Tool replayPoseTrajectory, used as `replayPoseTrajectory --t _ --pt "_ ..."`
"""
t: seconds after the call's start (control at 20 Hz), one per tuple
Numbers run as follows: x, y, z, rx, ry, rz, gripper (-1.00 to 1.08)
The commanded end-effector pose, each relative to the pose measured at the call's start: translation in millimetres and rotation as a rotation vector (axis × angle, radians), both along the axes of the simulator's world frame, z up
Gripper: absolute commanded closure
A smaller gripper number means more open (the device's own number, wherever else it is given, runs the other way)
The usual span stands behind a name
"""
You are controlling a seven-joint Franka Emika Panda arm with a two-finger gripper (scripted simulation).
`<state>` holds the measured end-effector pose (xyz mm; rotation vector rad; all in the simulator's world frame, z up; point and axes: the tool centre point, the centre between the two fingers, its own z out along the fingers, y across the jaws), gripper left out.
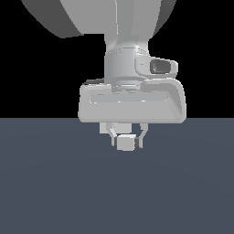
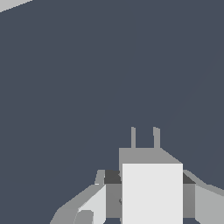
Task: Plug the charger into the wall socket.
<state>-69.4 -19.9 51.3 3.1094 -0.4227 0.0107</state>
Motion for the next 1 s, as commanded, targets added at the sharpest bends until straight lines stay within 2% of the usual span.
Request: replayPoseTrajectory --t 0.0,0.45,0.95 --pt "13.1 0.6 10.8 0.000 0.000 0.076 1.08" --pt "48.3 9.4 38.7 0.001 0.000 0.283 1.08" --pt "61.4 16.2 48.9 0.003 0.000 0.364 1.08"
